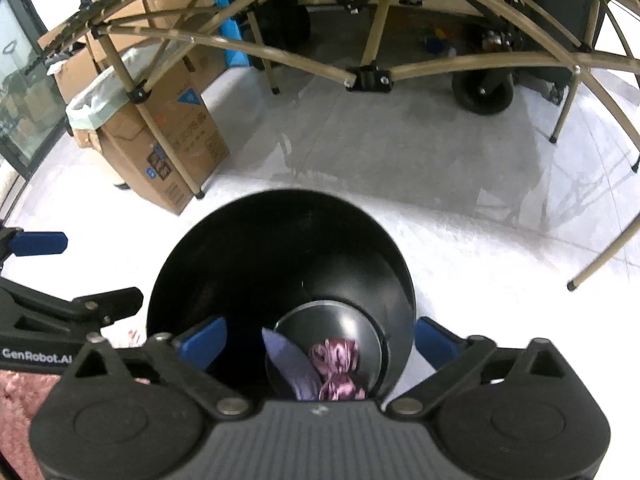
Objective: Organize soft objects
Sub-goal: 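Open both tools over the black bin, dropping the purple bag and pink satin, then raise both tools from the bin back toward the table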
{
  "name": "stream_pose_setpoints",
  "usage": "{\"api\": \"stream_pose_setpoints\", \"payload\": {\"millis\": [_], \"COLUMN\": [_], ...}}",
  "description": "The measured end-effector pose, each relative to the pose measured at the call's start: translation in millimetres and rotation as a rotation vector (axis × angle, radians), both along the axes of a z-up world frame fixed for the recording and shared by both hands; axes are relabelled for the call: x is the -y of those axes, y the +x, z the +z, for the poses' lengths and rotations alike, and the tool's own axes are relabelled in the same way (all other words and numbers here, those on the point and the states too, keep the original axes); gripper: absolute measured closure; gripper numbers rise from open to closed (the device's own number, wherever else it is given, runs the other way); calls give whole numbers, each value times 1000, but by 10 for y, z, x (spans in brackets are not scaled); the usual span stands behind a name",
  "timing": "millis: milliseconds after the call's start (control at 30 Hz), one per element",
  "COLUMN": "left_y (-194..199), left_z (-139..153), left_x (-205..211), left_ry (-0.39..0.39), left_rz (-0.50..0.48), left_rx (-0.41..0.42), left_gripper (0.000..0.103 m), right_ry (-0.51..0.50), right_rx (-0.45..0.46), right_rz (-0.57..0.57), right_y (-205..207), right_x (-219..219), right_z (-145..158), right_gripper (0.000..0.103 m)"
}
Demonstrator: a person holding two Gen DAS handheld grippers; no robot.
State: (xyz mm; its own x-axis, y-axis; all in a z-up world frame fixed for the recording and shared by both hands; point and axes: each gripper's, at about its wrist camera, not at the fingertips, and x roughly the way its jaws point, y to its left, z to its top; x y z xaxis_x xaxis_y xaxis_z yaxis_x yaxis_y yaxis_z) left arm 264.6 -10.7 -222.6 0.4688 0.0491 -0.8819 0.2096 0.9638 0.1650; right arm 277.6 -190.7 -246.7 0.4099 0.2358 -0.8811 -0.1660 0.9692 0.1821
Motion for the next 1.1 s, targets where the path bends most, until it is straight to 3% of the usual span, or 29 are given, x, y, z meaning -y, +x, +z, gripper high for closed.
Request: {"api": "stream_pose_setpoints", "payload": {"millis": [667, 1100], "left_y": [-339, -184], "left_z": [391, 1007], "left_x": [-135, 48], "left_ry": [-35, -83], "left_rz": [83, 63], "left_rx": [3, 137], "left_gripper": [0, 0], "right_ry": [-53, -55], "right_rx": [74, 247], "right_rz": [9, -70], "right_y": [-500, -422], "right_x": [-179, 134], "right_z": [659, 1394], "right_gripper": [0, 0]}}
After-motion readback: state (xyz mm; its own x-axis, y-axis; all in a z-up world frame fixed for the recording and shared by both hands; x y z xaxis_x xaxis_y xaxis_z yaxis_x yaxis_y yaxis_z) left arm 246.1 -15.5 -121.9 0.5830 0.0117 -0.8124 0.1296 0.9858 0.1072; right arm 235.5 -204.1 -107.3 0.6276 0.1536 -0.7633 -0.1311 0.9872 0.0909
